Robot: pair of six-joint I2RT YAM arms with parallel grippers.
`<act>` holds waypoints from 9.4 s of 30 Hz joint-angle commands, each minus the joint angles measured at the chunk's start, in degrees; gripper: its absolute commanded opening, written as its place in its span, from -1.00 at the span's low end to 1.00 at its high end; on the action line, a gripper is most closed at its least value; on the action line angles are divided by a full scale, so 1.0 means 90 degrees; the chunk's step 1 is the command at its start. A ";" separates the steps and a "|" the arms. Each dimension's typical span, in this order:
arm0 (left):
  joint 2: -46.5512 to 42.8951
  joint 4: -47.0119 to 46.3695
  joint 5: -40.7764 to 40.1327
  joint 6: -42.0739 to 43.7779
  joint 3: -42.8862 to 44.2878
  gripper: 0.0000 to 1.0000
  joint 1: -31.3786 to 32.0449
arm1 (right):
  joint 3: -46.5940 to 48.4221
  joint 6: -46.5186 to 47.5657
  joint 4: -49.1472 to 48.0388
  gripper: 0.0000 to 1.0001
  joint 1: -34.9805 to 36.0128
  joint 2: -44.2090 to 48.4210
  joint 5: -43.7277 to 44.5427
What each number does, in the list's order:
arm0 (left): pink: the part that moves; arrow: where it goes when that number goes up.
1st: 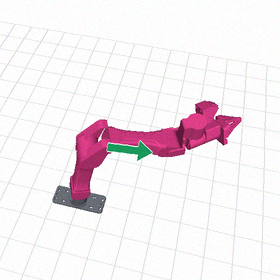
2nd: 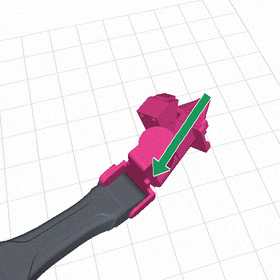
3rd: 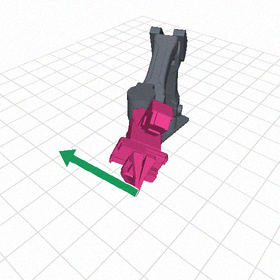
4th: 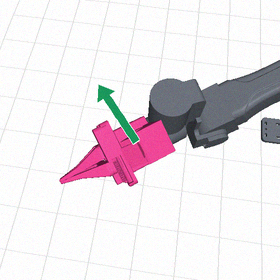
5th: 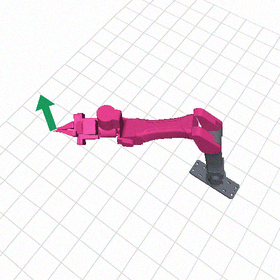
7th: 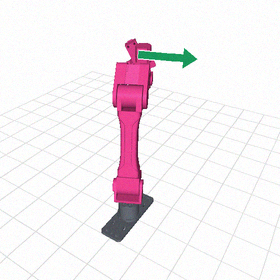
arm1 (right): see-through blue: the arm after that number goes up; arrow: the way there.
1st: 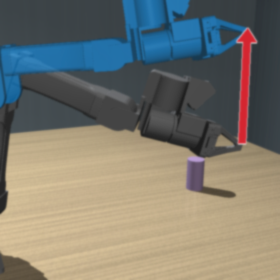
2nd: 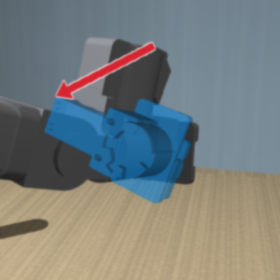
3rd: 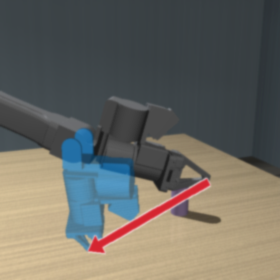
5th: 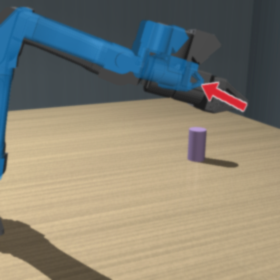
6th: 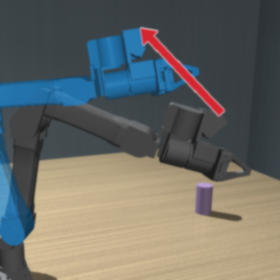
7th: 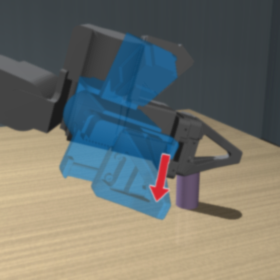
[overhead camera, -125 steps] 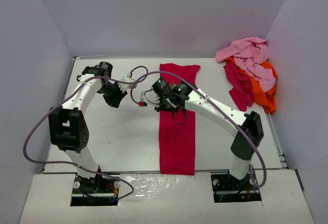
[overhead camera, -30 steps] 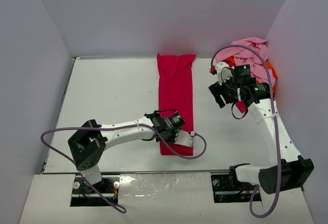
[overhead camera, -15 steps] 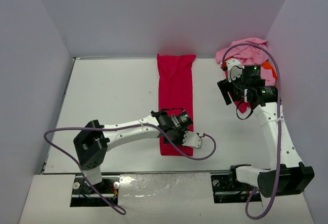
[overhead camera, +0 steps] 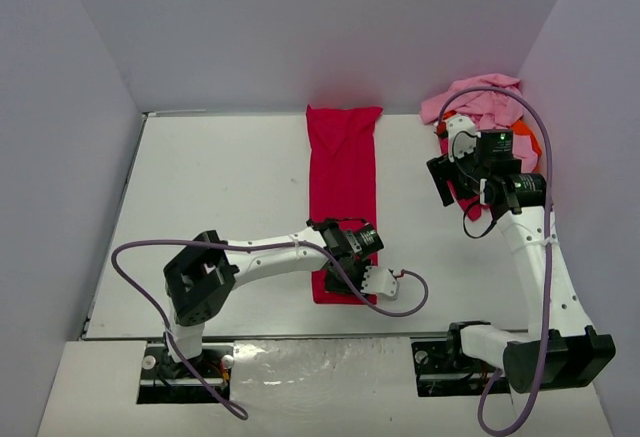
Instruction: Fold and stack the t-shirts
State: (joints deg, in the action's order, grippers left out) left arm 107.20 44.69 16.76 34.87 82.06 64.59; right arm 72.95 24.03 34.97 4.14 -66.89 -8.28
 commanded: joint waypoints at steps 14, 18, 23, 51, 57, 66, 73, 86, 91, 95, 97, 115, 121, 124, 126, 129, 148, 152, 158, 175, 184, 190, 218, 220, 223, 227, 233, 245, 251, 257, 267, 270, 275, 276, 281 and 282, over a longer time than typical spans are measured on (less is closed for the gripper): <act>0.0389 0.0209 0.0364 -0.0144 0.0595 -0.49 0.0157 | -0.0309 0.0002 -0.0312 0.36 -0.0040 0.0276 0.0042; 0.0474 0.0227 0.0260 -0.0200 0.0632 0.13 0.0173 | -0.0361 0.0032 -0.0312 0.37 -0.0031 0.0313 -0.0014; 0.0462 0.0045 0.0055 -0.0258 0.0560 0.42 0.0274 | -0.0443 0.0093 -0.0312 0.38 -0.0031 0.0333 0.0002; 0.0584 -0.0804 -0.1295 -0.0437 0.0121 0.69 0.0674 | -0.0713 0.0137 -0.0321 0.41 -0.0035 0.0372 -0.0286; 0.0746 -0.0887 -0.1342 -0.0473 0.0104 0.47 0.0674 | -0.0758 0.0152 -0.0331 0.41 -0.0037 0.0262 -0.0394; 0.0929 -0.1045 -0.1257 -0.0525 -0.0037 -0.82 0.0684 | -0.1025 0.0139 -0.0380 0.41 -0.0040 0.0394 -0.0417; 0.0998 -0.1036 -0.1261 -0.0468 -0.0120 -1.00 0.0684 | -0.1044 0.0155 -0.0380 0.41 -0.0036 0.0556 -0.0341; 0.0450 0.2249 0.0109 0.0194 0.1101 -1.00 0.0983 | -0.0993 0.0291 -0.0374 0.42 -0.0031 0.0786 -0.0242; 0.0247 0.3212 0.0774 0.0362 0.1900 -1.00 0.1249 | -0.0876 0.0410 -0.0278 0.44 -0.0040 0.0876 -0.0212; 0.0283 0.3798 0.1218 0.0412 0.2704 -1.00 0.1268 | -0.0748 0.0450 -0.0226 0.44 -0.0038 0.0702 -0.0273; 0.0305 0.4078 0.1327 0.0514 0.3012 -1.00 0.1263 | -0.0698 0.0467 -0.0236 0.44 -0.0033 0.0596 -0.0313; 0.1581 0.4082 -0.0425 0.1517 0.5284 -1.00 -0.0980 | -0.0165 0.0685 -0.0454 0.43 -0.0035 -0.0334 -0.0516; 0.2277 0.4057 -0.0716 0.1841 0.6030 -1.00 -0.1323 | -0.0103 0.0714 -0.0551 0.42 -0.0031 -0.0591 -0.0535; 0.2500 0.3939 -0.0772 0.2003 0.6344 -1.00 -0.1417 | -0.0124 0.0734 -0.0611 0.43 -0.0034 -0.0694 -0.0535; 0.2689 0.3941 -0.0720 0.2062 0.6486 -1.00 -0.1446 | -0.0138 0.0735 -0.0656 0.42 -0.0033 -0.0766 -0.0537; 0.2945 0.3936 -0.0650 0.2167 0.6852 -1.00 -0.1474 | -0.0197 0.0719 -0.0781 0.42 -0.0031 -0.0890 -0.0550; 0.2940 0.1409 -0.0644 0.1159 0.6620 0.94 -0.2255 | -0.0473 0.0702 -0.1348 0.41 -0.0040 -0.1690 -0.0667; 0.2656 0.1327 -0.0749 0.1079 0.6629 0.94 -0.2387 | -0.0418 0.0660 -0.1347 0.40 -0.0043 -0.1652 -0.0735; 0.1837 0.1443 -0.0591 0.0872 0.5487 0.94 -0.2528 | -0.0430 0.0621 -0.1337 0.40 -0.0040 -0.1396 -0.0915; 0.0322 -0.0713 -0.1070 -0.0404 0.0675 0.93 -0.0737 | -0.0408 0.0379 -0.1459 0.43 -0.0096 -0.0775 0.0224; 0.0346 -0.1052 -0.1276 -0.0580 0.0521 0.94 -0.0333 | -0.0555 0.0359 -0.1493 0.46 -0.0136 -0.0229 0.0888; 0.0441 -0.1226 -0.1339 -0.0538 0.0324 0.94 -0.0280 | -0.0574 0.0247 -0.1388 0.47 -0.0138 -0.0079 0.0773; 0.0542 0.0058 -0.0815 -0.0113 0.0495 -1.00 0.0178 | -0.0128 0.0388 -0.0564 0.47 0.0019 -0.2039 -0.2358; 0.0423 0.0882 -0.0524 -0.0087 0.0733 -1.00 0.0221 | -0.0118 0.0404 -0.0583 0.47 0.0018 -0.2050 -0.2128; 0.0273 0.1945 -0.0072 -0.0007 0.1226 -1.00 0.0294 | -0.0138 0.0436 -0.0585 0.47 0.0011 -0.1957 -0.1960; -0.0062 0.2854 0.0356 -0.0068 0.1354 -1.00 0.0562 | -0.0166 0.0441 -0.0585 0.48 0.0018 -0.1814 -0.1966; -0.0270 0.3170 -0.0057 -0.0058 0.1913 -1.00 0.0520 | -0.0089 0.0446 -0.0624 0.48 0.0028 -0.1699 -0.1951; 0.1074 0.2850 -0.1455 0.1460 0.4335 -1.00 -0.1010 | 0.0157 0.0426 -0.0661 0.48 0.0028 -0.1312 -0.1580; 0.1650 0.1984 -0.1473 0.1842 0.4735 -1.00 -0.1437 | -0.0128 0.0366 -0.0820 0.48 0.0038 -0.1281 -0.1599; 0.2439 0.1842 -0.1361 0.2083 0.5525 -1.00 -0.1596 | -0.0242 0.0350 -0.0970 0.48 0.0029 -0.1370 -0.1505; 0.3008 0.1209 -0.1044 0.2055 0.6441 -0.60 -0.1830 | -0.0573 0.0295 -0.1372 0.48 0.0022 -0.1724 -0.1339; 0.3098 0.0493 -0.1295 0.1792 0.6465 0.84 -0.1972 | -0.0526 0.0264 -0.1433 0.47 0.0028 -0.1850 -0.1335; 0.3108 -0.0526 -0.1764 0.1006 0.6788 0.94 -0.2236 | -0.0366 0.0253 -0.1460 0.47 0.0038 -0.1856 -0.1140; 0.3059 -0.0630 -0.1813 0.0891 0.6875 0.94 -0.2280 | -0.0319 0.0240 -0.1462 0.47 0.0038 -0.1808 -0.1061; 0.2511 -0.0083 -0.1466 0.0444 0.6675 0.94 -0.2552 | -0.0107 0.0264 -0.1425 0.29 0.0029 -0.1319 -0.0991; 0.2352 -0.0011 -0.1418 0.0451 0.6398 0.91 -0.2584 | -0.0099 0.0295 -0.1425 -0.15 0.0037 -0.1184 -0.1180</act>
State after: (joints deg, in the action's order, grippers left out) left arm 138.01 51.39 4.29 49.54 139.43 46.36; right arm 70.64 24.57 16.55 3.09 -83.77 -15.01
